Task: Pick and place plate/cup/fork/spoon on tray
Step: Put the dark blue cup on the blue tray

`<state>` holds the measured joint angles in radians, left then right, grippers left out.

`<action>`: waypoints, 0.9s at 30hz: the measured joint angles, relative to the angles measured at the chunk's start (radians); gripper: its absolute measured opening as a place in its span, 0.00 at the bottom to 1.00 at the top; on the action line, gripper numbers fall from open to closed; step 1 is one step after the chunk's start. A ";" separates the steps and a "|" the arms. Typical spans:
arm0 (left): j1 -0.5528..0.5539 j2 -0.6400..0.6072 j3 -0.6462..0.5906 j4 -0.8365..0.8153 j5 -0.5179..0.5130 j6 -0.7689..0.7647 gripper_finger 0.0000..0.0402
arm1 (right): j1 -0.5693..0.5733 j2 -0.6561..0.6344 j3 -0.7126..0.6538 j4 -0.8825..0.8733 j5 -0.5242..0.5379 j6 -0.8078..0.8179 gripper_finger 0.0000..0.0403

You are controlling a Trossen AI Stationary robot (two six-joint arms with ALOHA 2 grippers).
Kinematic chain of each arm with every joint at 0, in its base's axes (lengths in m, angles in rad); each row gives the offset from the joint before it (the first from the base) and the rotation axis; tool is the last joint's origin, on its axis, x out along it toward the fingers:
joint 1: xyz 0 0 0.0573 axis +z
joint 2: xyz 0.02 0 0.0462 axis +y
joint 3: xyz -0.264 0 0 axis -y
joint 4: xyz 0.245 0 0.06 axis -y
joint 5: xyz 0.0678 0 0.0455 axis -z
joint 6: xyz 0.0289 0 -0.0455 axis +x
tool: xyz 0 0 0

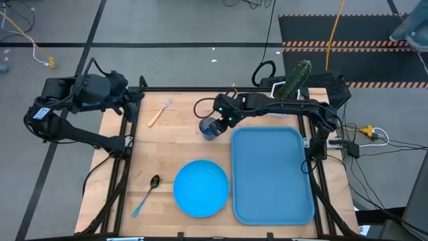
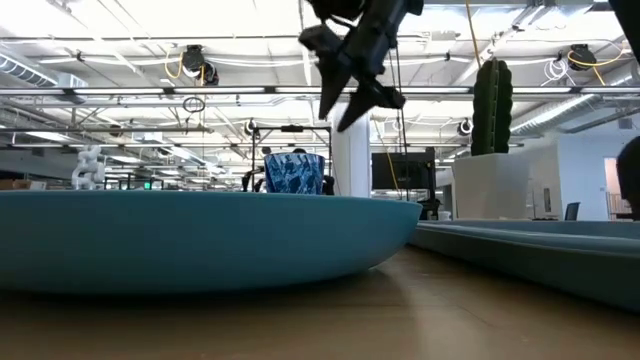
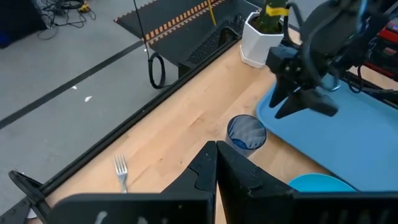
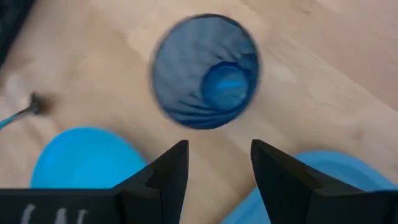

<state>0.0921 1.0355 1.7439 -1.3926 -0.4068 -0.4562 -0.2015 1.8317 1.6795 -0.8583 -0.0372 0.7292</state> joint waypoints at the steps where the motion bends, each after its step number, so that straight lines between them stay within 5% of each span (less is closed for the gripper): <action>1: 0.000 0.000 0.000 0.000 0.000 -0.003 0.02 | -0.004 0.001 -0.016 0.010 0.013 0.015 0.42; 10: 0.000 0.005 0.001 0.000 0.012 -0.029 0.02 | -0.033 0.002 -0.112 0.262 0.020 0.122 0.42; 27: -0.003 0.005 0.001 0.001 0.024 -0.032 0.02 | -0.040 0.002 -0.266 0.382 0.064 0.147 0.41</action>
<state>0.0887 1.0405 1.7447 -1.3918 -0.3828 -0.4881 -0.2413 1.8336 1.4136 -0.4759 0.0273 0.8760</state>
